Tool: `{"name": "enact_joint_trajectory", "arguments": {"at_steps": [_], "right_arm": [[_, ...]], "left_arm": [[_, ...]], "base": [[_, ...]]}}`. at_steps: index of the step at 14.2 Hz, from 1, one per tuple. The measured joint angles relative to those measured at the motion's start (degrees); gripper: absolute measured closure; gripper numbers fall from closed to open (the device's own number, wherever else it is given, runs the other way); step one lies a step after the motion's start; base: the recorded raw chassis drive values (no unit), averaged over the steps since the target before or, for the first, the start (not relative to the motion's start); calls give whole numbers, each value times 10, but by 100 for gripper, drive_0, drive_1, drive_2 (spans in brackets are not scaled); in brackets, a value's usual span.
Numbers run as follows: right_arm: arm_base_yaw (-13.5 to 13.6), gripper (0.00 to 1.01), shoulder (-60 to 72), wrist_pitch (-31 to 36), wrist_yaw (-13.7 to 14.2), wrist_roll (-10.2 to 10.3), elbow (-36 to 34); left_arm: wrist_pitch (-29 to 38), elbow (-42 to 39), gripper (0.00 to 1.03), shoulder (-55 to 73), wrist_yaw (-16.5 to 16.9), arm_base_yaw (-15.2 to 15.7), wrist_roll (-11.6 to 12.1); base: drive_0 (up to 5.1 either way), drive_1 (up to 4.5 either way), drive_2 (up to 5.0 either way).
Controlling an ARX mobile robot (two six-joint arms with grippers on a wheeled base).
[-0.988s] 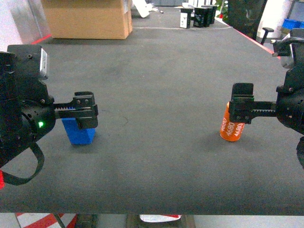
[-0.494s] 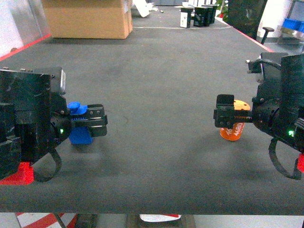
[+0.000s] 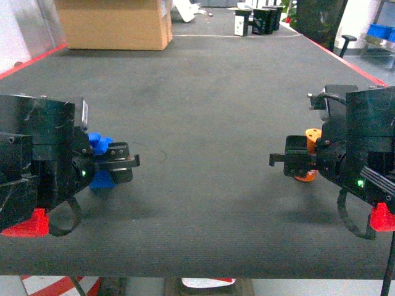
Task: Sort blue parts and orange caps into right shelf containers
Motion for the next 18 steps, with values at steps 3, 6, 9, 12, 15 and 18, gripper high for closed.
{"name": "enact_joint_trajectory", "arguments": {"at_steps": [3, 6, 9, 12, 15, 18], "right_arm": [[2, 54, -18, 5, -1, -5, -25], [0, 55, -100, 28, 1, -6, -92], [2, 55, -215, 71, 11, -6, -181], [12, 55, -417, 97, 24, -29, -319], [-11, 55, -671, -50, 38, -56, -429], [-25, 55, -862, -144, 59, -56, -442]], "left_arm": [[11, -13, 53, -4, -2, -4, -14], [67, -93, 61, -76, -24, 6, -11], [108, -174, 61, -224, -49, 13, 23], [94, -287, 61, -456, -88, -31, 69], [-42, -349, 61, -681, -154, -90, 87], [-116, -362, 61, -813, -159, -81, 109]], "base": [[0, 0, 0], [0, 0, 0], [0, 0, 0], [0, 0, 0], [0, 0, 0], [0, 0, 0]]}}
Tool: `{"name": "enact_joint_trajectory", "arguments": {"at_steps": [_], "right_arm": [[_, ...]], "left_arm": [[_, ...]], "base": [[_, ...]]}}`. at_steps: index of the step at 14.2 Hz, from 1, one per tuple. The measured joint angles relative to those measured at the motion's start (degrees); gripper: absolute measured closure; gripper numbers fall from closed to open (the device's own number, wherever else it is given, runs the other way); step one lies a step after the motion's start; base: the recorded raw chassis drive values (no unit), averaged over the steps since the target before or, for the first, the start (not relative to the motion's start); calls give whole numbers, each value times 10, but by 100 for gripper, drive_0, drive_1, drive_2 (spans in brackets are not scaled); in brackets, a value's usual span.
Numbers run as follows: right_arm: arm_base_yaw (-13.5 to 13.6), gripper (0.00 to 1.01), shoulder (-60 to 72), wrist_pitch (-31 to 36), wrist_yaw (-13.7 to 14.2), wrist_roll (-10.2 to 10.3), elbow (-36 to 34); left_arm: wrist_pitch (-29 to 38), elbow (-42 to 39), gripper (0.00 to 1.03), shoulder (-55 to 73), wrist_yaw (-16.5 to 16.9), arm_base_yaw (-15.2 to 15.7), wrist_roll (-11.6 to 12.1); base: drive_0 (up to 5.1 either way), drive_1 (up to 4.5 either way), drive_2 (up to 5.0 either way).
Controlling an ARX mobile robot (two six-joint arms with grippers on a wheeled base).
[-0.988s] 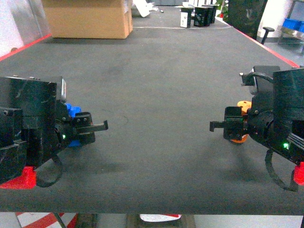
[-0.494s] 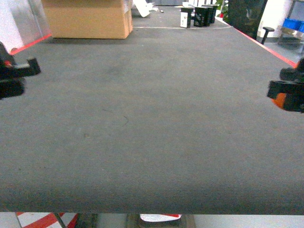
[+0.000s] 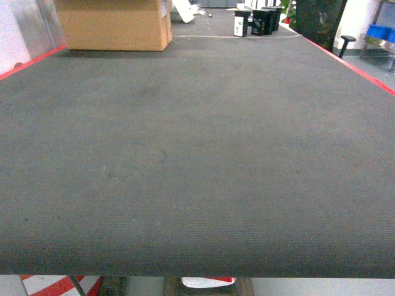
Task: Sort blue parts and orange caps into right shelf containers
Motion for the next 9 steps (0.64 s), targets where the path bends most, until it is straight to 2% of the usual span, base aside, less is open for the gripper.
{"name": "enact_joint_trajectory", "arguments": {"at_steps": [2, 3, 4, 5, 7, 8, 9], "right_arm": [[0, 55, 9, -8, 0, 0, 0], [-14, 55, -1, -50, -49, -7, -1], [-31, 55, -26, -62, -94, -10, -14], [-41, 55, -45, -65, -113, -11, -24], [-63, 55, -82, -82, -143, -15, -42], [-102, 55, -96, -91, -181, -17, -52], [-116, 55, -117, -103, -180, -17, -62]], "left_arm": [[-4, 0, 61, 5, 2, -1, 4], [-78, 0, 61, -15, 85, 27, 3], [-101, -18, 61, -42, 144, 51, 3], [-103, -37, 61, -70, 190, 74, 2], [-111, -60, 61, -108, 236, 102, 2], [-120, -74, 61, -121, 245, 115, 2], [-128, -88, 61, -143, 256, 130, 1]], "base": [[0, 0, 0], [0, 0, 0], [0, 0, 0], [0, 0, 0], [0, 0, 0], [0, 0, 0], [0, 0, 0]]}}
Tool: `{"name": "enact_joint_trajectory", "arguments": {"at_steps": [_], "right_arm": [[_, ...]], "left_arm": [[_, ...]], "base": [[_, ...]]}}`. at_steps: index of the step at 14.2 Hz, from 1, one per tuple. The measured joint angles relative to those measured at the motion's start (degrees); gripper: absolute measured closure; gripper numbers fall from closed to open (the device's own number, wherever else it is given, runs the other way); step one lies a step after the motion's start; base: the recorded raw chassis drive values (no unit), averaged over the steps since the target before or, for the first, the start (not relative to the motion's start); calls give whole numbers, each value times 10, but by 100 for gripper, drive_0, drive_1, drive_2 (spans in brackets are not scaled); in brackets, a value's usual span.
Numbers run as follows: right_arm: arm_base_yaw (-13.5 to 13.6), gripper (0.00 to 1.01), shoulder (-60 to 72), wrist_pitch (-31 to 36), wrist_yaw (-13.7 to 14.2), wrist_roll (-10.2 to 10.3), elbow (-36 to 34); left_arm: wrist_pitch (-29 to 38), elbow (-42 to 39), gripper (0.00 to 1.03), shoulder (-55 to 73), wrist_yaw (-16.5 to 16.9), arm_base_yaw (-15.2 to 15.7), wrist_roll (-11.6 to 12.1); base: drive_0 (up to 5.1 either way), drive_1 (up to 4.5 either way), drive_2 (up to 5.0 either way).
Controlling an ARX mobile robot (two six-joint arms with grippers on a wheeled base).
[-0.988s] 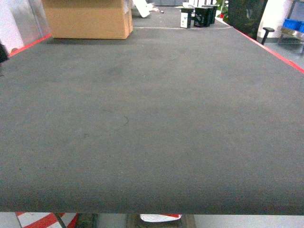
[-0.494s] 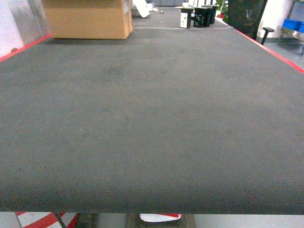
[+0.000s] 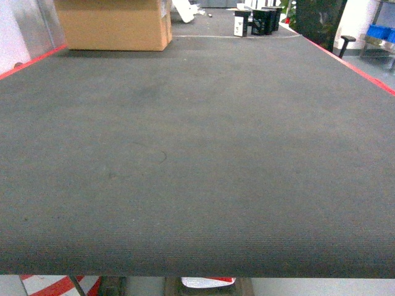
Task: Sort blue parts and orange caps into right shelf containers
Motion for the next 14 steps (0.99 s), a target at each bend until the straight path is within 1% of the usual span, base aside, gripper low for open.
{"name": "enact_joint_trajectory", "arguments": {"at_steps": [1, 2, 3, 4, 5, 6, 8, 9, 10, 11, 12, 13, 14], "right_arm": [[2, 56, -16, -7, -9, -1, -3], [4, 56, -31, -19, -9, -1, -8], [4, 56, -44, -28, -9, -1, -13], [4, 56, -59, -38, -9, -1, -17], [4, 56, -71, -50, -9, -1, -19], [4, 56, -79, -27, -9, -1, -33], [4, 56, -106, -59, -9, -2, -33], [4, 56, -118, -69, -9, -2, -33], [4, 56, -129, -81, -9, -2, -33], [4, 56, -140, -92, -9, -2, -33], [4, 56, -158, -110, -9, -2, -33], [4, 56, -164, -116, -9, -2, -33], [4, 56, -209, -187, -9, -2, -33]], "left_arm": [[-5, -5, 61, -16, 13, 9, 0], [-17, -12, 61, -35, 37, 26, 0], [-25, -20, 61, -50, 75, 67, 0], [-33, -26, 61, -62, 72, 82, -1], [-43, -30, 61, -78, 83, 78, -1], [-50, -33, 61, -87, 83, 74, -1], [-66, -39, 61, -113, 82, 76, -1], [-49, -51, 61, -120, 82, 76, -1], [-71, -55, 61, -133, 82, 76, -2], [-75, -55, 61, -145, 83, 76, -1], [-96, -55, 61, -167, 82, 76, -2], [-103, -55, 61, -172, 83, 76, -2], [-110, -55, 61, -179, 83, 76, -1]], "base": [[0, 0, 0], [0, 0, 0], [0, 0, 0], [0, 0, 0], [0, 0, 0], [0, 0, 0], [0, 0, 0], [0, 0, 0], [0, 0, 0], [0, 0, 0], [0, 0, 0], [0, 0, 0], [0, 0, 0]]}}
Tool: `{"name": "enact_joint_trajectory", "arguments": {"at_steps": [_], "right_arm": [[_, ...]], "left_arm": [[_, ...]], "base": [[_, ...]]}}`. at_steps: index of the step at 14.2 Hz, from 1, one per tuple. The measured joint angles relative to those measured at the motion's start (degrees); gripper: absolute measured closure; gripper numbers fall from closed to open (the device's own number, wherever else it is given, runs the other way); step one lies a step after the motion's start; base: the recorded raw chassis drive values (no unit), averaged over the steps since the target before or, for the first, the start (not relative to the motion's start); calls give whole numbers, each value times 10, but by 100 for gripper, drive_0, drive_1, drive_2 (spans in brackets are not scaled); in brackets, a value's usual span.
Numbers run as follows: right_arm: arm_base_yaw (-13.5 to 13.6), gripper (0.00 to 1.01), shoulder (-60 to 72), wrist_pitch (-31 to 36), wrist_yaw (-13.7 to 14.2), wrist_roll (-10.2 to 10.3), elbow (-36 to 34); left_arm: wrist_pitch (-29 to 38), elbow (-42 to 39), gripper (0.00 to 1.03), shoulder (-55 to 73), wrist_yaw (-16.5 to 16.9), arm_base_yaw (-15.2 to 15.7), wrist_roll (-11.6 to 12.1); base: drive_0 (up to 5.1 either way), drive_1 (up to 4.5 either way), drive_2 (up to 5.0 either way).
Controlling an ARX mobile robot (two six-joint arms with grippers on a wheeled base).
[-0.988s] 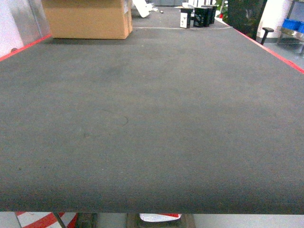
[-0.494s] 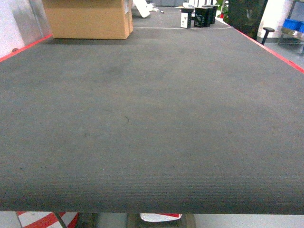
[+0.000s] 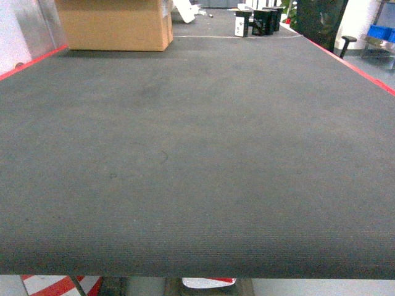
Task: Sort blue parts and orange caps into right shelf containers
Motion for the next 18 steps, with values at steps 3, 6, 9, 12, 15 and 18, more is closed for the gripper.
{"name": "enact_joint_trajectory", "arguments": {"at_steps": [3, 6, 9, 12, 15, 18], "right_arm": [[0, 56, -50, -27, 1, 0, 0], [0, 56, -50, -28, 0, 0, 0], [0, 56, -50, -29, 0, 0, 0], [0, 56, -50, -29, 0, 0, 0], [0, 56, -50, -29, 0, 0, 0], [0, 56, -50, -29, 0, 0, 0]], "left_arm": [[-90, 0, 61, -92, 0, 0, 0], [-103, 0, 61, -92, 0, 1, 0], [-101, 0, 61, -92, 0, 1, 0], [-101, 0, 61, -92, -1, 1, 0], [-101, 0, 61, -92, -1, 1, 0], [-101, 0, 61, -92, -2, 1, 0]], "base": [[0, 0, 0], [0, 0, 0], [0, 0, 0], [0, 0, 0], [0, 0, 0], [-166, -166, -166]]}}
